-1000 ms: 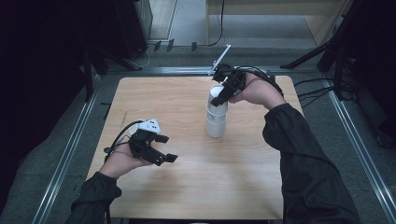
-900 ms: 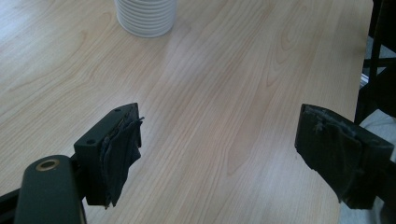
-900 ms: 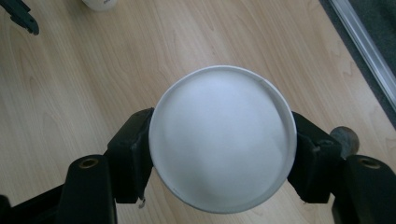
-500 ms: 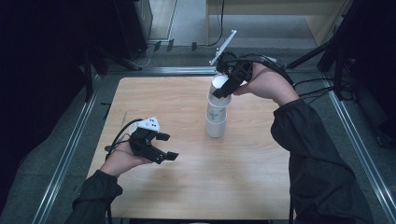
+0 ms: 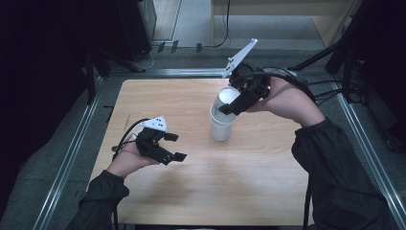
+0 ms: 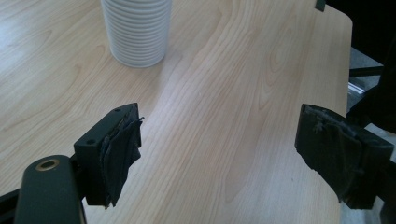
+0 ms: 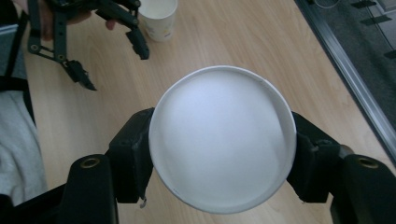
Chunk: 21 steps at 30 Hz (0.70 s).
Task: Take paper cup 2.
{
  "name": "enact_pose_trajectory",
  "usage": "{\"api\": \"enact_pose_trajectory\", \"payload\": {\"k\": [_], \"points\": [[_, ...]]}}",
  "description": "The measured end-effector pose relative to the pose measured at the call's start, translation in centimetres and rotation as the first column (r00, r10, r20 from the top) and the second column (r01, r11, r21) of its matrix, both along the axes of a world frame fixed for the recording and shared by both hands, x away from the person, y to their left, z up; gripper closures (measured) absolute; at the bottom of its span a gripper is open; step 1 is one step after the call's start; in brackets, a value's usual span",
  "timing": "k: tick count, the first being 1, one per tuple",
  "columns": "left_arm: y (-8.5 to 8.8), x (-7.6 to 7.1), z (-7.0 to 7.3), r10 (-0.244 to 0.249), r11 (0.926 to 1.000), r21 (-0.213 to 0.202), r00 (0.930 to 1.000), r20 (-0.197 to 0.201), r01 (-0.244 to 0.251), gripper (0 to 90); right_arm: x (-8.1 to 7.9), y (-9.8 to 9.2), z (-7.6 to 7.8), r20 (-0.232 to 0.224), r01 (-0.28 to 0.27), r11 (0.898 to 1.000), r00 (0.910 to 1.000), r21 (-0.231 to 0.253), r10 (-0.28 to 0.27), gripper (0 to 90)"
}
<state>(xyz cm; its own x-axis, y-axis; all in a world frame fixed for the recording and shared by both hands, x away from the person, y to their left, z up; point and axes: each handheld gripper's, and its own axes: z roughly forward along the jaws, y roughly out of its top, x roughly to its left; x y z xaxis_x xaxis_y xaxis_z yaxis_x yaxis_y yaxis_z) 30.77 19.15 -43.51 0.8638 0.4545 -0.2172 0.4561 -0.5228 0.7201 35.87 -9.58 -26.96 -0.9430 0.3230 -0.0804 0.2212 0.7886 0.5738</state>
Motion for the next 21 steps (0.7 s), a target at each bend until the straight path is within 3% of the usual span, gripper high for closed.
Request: {"api": "enact_pose_trajectory", "payload": {"k": [10, 21], "points": [[-0.6, 0.4, 0.2, -0.018, 0.9995, -0.027, 0.9998, 0.007, 0.019, 14.8, -2.4, -1.5, -4.1, -0.044, -0.012, 0.998, 0.9989, 0.07, 0.015, 34.1], [-1.0, 0.4, 0.0, -0.043, 0.999, -0.016, 0.9991, 0.002, 0.043, 14.8, -3.6, -2.1, -9.3, -0.086, 0.003, 0.988, 0.9962, 0.153, 0.01, 34.2]]}}
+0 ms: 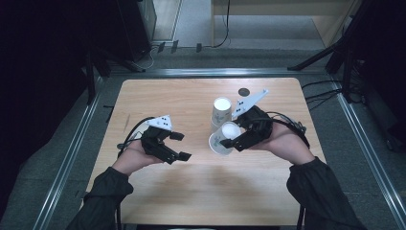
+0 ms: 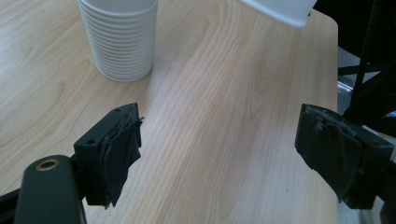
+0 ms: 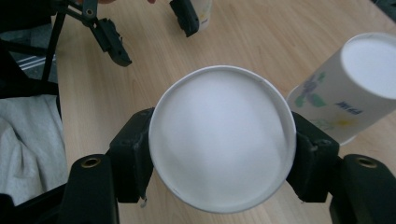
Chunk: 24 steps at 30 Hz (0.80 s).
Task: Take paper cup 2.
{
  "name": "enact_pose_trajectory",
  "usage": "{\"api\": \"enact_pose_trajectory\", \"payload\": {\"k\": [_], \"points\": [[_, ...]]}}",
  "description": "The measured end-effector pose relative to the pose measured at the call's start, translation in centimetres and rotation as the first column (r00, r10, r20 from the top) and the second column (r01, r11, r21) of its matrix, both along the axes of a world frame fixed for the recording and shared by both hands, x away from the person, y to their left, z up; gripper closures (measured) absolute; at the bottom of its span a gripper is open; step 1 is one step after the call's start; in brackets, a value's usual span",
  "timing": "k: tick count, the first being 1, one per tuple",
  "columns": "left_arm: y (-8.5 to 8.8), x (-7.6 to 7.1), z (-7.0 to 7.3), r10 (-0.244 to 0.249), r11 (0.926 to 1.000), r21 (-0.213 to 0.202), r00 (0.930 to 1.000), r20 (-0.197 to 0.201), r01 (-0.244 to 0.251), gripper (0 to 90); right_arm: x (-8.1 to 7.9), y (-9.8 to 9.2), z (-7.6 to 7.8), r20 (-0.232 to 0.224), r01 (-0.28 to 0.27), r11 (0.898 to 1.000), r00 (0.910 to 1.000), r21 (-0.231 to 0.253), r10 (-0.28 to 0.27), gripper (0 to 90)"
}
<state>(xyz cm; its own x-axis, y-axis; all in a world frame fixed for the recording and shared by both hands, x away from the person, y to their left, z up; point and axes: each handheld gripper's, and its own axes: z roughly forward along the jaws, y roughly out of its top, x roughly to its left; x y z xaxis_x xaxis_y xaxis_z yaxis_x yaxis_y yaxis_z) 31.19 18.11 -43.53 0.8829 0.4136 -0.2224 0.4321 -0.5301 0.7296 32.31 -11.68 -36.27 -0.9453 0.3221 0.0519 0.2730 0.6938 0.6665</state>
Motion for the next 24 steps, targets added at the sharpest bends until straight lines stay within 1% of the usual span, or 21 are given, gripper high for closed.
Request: {"api": "enact_pose_trajectory", "payload": {"k": [4, 8, 10, 13, 15, 19, 24], "points": [[0.0, -0.1, 0.1, 0.001, 1.0, -0.009, 1.0, -0.005, -0.001, 14.8, -0.3, 0.2, -1.7, -0.003, -0.017, 0.999, 0.9998, 0.032, 0.017, 34.3], [0.0, -0.2, -0.1, -0.001, 0.9999, -0.012, 1.0, -0.006, 0.001, 14.8, -0.6, 0.2, -3.2, -0.026, -0.015, 0.998, 0.9995, 0.053, 0.017, 34.3], [-0.1, -0.2, -0.2, -0.007, 1.0, -0.002, 1.0, -0.007, 0.007, 14.8, -0.7, 0.3, -3.8, -0.029, -0.017, 0.998, 0.9994, 0.064, 0.019, 34.3], [-0.2, -0.3, -0.3, -0.013, 0.9999, 0.001, 0.9999, -0.007, 0.013, 14.8, -0.9, 0.4, -4.9, -0.039, -0.023, 0.995, 0.9989, 0.096, 0.027, 34.3], [-0.3, -0.3, -0.4, -0.013, 0.9999, -0.004, 0.9999, -0.009, 0.013, 14.8, -1.0, 0.4, -5.5, -0.044, -0.023, 0.993, 0.9986, 0.115, 0.028, 34.4], [-0.3, -0.5, -0.6, -0.024, 0.9997, 0.001, 0.9997, -0.007, 0.024, 14.8, -1.0, 0.7, -6.8, -0.043, -0.033, 0.992, 0.9983, 0.121, 0.038, 34.3], [-0.6, -0.9, -1.1, -0.042, 0.999, 0.01, 0.9991, -0.009, 0.042, 14.8, -0.8, 0.6, -8.1, -0.054, -0.038, 0.984, 0.9974, 0.172, 0.048, 34.4]]}}
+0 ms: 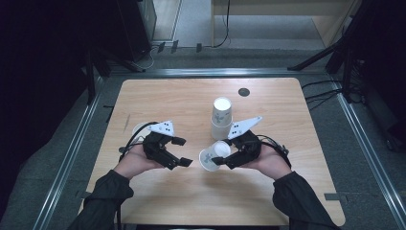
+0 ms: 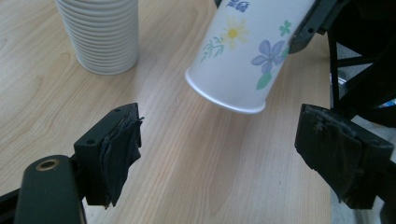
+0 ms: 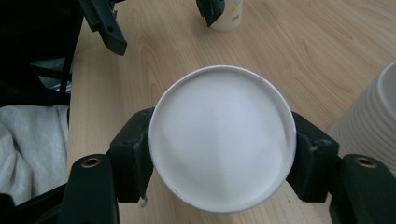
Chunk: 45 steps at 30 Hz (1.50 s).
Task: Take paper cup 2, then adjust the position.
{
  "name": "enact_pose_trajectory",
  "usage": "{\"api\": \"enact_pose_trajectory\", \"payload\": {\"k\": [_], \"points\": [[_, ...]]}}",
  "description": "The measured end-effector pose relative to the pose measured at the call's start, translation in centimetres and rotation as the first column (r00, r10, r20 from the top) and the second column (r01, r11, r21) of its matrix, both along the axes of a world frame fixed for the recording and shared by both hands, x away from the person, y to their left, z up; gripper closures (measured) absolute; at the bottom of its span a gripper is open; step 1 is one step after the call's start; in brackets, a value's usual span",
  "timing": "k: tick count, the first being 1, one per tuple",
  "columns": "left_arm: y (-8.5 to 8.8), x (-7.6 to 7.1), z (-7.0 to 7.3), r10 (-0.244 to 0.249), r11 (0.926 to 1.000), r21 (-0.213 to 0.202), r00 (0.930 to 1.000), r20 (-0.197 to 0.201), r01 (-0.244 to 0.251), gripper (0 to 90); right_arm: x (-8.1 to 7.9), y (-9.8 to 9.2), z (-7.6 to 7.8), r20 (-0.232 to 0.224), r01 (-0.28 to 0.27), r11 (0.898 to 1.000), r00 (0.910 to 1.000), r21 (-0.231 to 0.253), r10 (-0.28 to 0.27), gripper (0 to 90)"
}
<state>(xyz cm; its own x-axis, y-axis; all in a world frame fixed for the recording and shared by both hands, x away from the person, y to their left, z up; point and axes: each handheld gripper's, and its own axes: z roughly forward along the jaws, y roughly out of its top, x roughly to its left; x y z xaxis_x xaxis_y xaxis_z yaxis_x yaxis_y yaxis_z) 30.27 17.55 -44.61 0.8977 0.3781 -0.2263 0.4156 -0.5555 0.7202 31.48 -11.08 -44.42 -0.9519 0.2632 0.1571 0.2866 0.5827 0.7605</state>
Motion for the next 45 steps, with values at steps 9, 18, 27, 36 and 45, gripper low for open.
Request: {"api": "enact_pose_trajectory", "payload": {"k": [9, 18, 27, 36, 45], "points": [[-0.6, -0.1, -0.5, -0.028, 0.9996, -0.006, 0.9996, 0.003, 0.028, 14.8, 0.0, -0.1, -0.7, -0.01, -0.013, 1.0, 0.9999, 0.025, 0.014, 34.4], [-1.4, -0.2, -1.0, -0.079, 0.9966, -0.025, 0.9968, -0.006, 0.079, 14.8, -0.2, 0.6, -1.0, -0.031, -0.069, 0.995, 0.9969, 0.077, 0.072, 34.4], [-1.9, -0.5, -1.5, -0.133, 0.9901, -0.044, 0.9911, 0.005, 0.133, 14.9, -0.2, 1.0, -1.0, -0.066, -0.109, 0.987, 0.9909, 0.118, 0.117, 34.4], [-2.4, -0.5, -2.1, -0.167, 0.9844, -0.058, 0.9858, -0.017, 0.166, 15.2, -0.1, 1.5, -1.2, -0.105, -0.126, 0.983, 0.9844, 0.134, 0.141, 34.5], [-3.0, -0.5, -2.7, -0.185, 0.9818, -0.046, 0.9826, -0.017, 0.184, 15.4, -0.1, 1.8, -1.3, -0.125, -0.13, 0.981, 0.9811, 0.143, 0.148, 34.6]]}}
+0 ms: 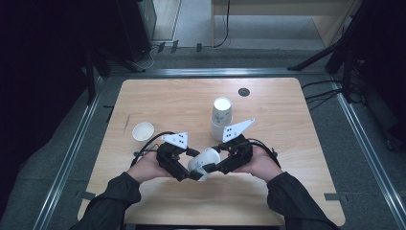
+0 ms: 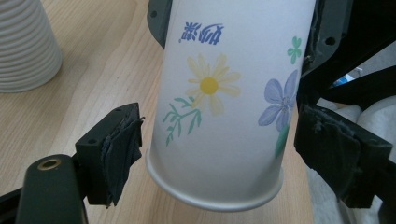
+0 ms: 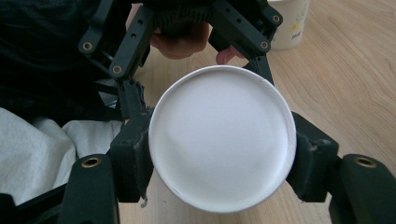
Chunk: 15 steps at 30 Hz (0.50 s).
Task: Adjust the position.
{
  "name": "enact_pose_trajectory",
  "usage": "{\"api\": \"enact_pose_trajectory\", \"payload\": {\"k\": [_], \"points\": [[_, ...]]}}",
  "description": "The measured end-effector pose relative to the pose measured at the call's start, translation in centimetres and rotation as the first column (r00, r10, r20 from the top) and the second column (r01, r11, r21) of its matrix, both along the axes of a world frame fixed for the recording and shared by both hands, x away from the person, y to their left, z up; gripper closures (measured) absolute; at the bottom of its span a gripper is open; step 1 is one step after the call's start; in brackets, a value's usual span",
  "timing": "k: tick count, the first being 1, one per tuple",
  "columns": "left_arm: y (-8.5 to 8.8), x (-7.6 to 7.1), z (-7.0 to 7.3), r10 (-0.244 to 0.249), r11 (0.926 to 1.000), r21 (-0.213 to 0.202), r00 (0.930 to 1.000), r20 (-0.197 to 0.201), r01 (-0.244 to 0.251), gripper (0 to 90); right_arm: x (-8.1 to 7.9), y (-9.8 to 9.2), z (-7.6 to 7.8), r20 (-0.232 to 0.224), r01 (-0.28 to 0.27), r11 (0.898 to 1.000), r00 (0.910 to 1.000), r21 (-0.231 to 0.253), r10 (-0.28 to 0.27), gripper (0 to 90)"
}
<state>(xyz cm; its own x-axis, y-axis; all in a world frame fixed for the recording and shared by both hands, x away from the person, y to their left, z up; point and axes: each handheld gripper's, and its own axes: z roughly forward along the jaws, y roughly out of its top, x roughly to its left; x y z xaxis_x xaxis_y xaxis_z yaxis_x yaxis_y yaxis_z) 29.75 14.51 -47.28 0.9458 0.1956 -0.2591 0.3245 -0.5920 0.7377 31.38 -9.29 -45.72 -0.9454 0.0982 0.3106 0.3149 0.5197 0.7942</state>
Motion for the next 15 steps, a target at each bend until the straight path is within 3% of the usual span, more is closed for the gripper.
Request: {"api": "enact_pose_trajectory", "payload": {"k": [8, 11, 15], "points": [[0.09, 0.16, -0.12, 0.003, 0.9999, -0.011, 1.0, -0.007, -0.003, 16.4, 0.19, 0.28, -0.06, -0.034, 0.003, 1.0, 0.9994, 0.02, -0.003, 34.6], [0.21, 0.06, -0.07, -0.017, 0.9996, -0.022, 0.9999, 0.0, 0.017, 24.9, 0.19, 0.36, -0.06, -0.035, 0.007, 1.0, 0.9994, 0.018, -0.006, 34.6], [0.21, 0.04, -0.02, -0.014, 0.9996, -0.025, 0.9999, 0.003, 0.014, 26.0, 0.26, 0.29, -0.04, -0.041, 0.009, 1.0, 0.9991, 0.023, -0.008, 34.7]]}}
